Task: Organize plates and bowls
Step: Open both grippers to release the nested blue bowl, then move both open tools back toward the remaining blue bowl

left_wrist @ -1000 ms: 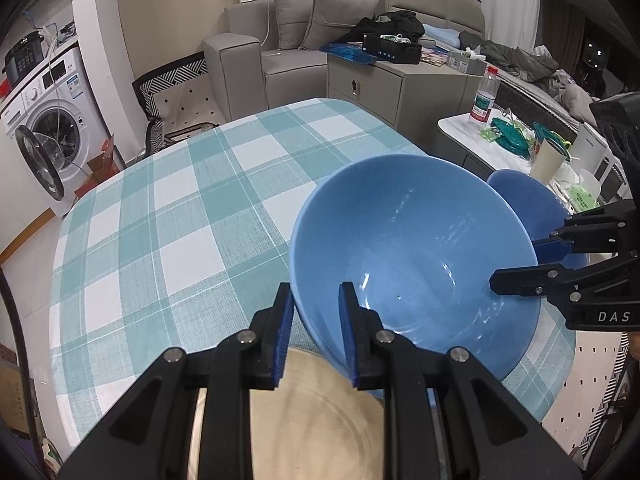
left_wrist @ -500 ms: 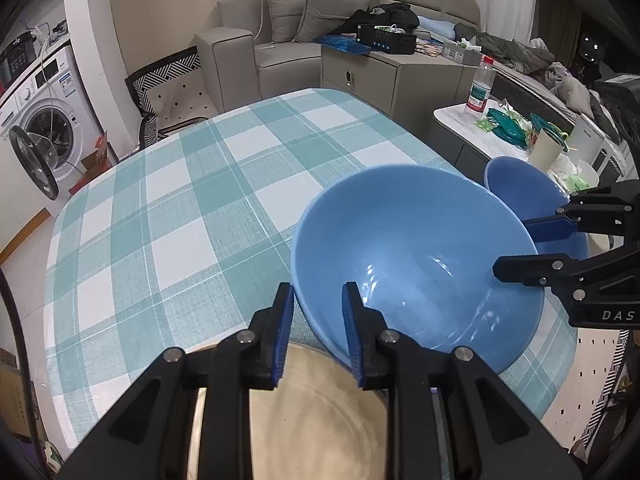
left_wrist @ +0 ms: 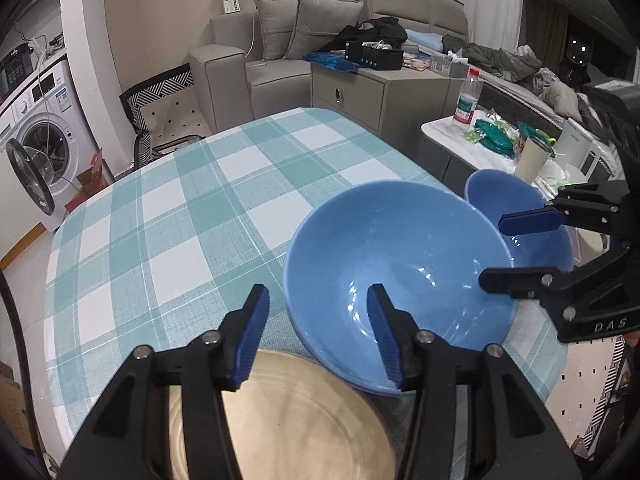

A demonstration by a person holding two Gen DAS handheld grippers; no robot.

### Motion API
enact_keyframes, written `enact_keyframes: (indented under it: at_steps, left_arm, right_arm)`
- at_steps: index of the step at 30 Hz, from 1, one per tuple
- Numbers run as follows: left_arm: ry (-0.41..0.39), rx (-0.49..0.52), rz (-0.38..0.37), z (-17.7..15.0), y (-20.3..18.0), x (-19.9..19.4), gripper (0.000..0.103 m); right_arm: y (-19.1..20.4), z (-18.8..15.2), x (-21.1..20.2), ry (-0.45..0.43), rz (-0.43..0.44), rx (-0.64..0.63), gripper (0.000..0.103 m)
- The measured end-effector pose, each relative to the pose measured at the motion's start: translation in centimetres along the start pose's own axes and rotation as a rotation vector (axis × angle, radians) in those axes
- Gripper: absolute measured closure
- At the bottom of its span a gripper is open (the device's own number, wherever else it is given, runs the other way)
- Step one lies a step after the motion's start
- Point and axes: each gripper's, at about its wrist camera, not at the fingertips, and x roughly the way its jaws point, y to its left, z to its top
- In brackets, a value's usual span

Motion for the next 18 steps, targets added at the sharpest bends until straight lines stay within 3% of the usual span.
enact_keyframes:
  at_steps: [3,6,8,14,15,16,18]
  left_arm:
    - [-0.018,0.002,-0.017,0.2,-0.1,-0.4,0.048]
    - [-0.032,0.010,-0.032,0.5,-0.4,-0.7,0.039]
    - [-0.049,0.017,-0.031,0.6,-0.6,-0.9,0.018]
    - [-0.077,0.035,-0.055,1.3,-1.3,-1.4,0.016]
    - [-0.078,0.035,-0.055,1.4,-1.4,-1.4,0.013]
    - [-0.082,0.036,-0.054,1.5,-1.5,-1.4,0.004]
    - [-0.100,0.040,-0.057,1.6,-1.7,-1.6,0.000]
  right_arm:
    - [0.2,-0.5,-0.9,-0.049,0.015,-0.009,0.025]
    - [-0.3,-1.0,-1.6,-0.085,0.017,0.025,0.020]
    - [-0.9,-1.3,-1.9,-0.098,0.019,0.060,0.017]
    - [-2.5,-2.0,-2.6,-0.134,0.025,0.139,0.010]
    - [-2.7,-2.1,-2.7,-0.140,0.028,0.148,0.009]
    - [-2.9,-2.2,-2.8,-0.145,0.032,0.156,0.008]
    - [-3.1,-2.4,-3.0,-0.154,0.032,0.169,0.001]
